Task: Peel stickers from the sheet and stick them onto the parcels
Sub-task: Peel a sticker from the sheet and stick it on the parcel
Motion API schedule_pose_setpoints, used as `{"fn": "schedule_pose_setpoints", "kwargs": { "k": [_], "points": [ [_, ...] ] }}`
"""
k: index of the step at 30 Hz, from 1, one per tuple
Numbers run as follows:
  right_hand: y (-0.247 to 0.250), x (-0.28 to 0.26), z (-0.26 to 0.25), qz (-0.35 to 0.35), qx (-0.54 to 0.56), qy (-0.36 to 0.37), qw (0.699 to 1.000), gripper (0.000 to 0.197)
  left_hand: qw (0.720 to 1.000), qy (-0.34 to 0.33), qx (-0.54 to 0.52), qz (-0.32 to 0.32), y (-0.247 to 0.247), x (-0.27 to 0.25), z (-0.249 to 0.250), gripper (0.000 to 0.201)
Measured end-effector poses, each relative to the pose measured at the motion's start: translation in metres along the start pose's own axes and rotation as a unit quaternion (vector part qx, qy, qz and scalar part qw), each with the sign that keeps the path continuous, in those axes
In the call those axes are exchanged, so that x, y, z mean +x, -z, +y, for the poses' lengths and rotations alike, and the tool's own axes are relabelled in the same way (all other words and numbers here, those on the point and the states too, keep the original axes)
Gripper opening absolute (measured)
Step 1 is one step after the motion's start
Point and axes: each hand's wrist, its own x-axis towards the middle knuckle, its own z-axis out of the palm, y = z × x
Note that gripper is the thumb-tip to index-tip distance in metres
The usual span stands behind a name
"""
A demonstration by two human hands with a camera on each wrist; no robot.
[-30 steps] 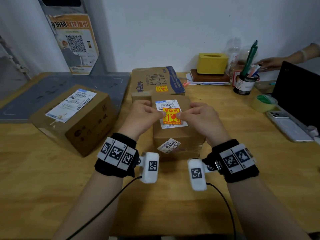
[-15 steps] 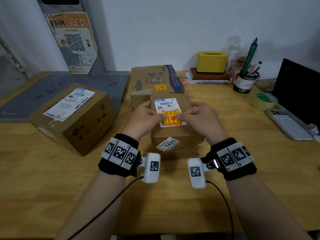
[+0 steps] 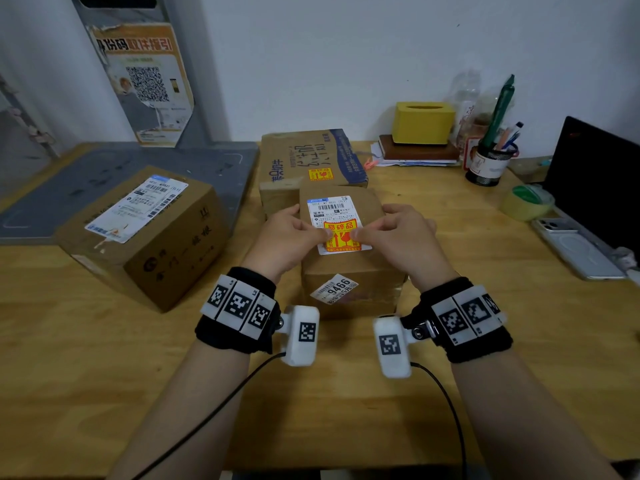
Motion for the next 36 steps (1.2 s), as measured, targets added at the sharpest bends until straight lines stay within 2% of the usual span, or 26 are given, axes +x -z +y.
{"fn": "schedule_pose_setpoints", "kwargs": {
  "k": [8,18,20,23,27,36],
  "points": [
    [0.0016,-0.0039,-0.0022,-0.005,-0.006,0.008,1.000,0.021,1.000,-0.002,-0.011,0.001,-0.0014,-0.0017,-0.0005,0.015],
    [0.0007,-0.0038,-0.0029,-0.005,-0.014,0.008,1.000,0.020,1.000,0.000,-0.025,-0.015,-0.0036,-0.0043,0.0008,0.012],
    [-0.0016,-0.0017,-0.0017,-0.002,-0.004,0.008,1.000,0.020,0.999,0.003,-0.035,-0.012,-0.0032,-0.0025,-0.0001,0.009],
    [-0.0023,0.0021,-0.0011,0.005,0.038,-0.004,0.999,0.018,0.999,0.010,-0.045,-0.002,-0.0024,-0.0020,0.0006,0.016],
    [0.0040,0.0005,-0.0015,-0.018,0.102,0.002,0.995,0.018,0.996,0.018,-0.084,-0.013,-0.0002,-0.0043,0.0032,0.018],
    [-0.0035,0.0004,0.0013,-0.013,0.017,0.011,1.000,0.013,0.997,0.047,-0.055,-0.014,0.0001,-0.0064,-0.0007,0.019]
  ]
}}
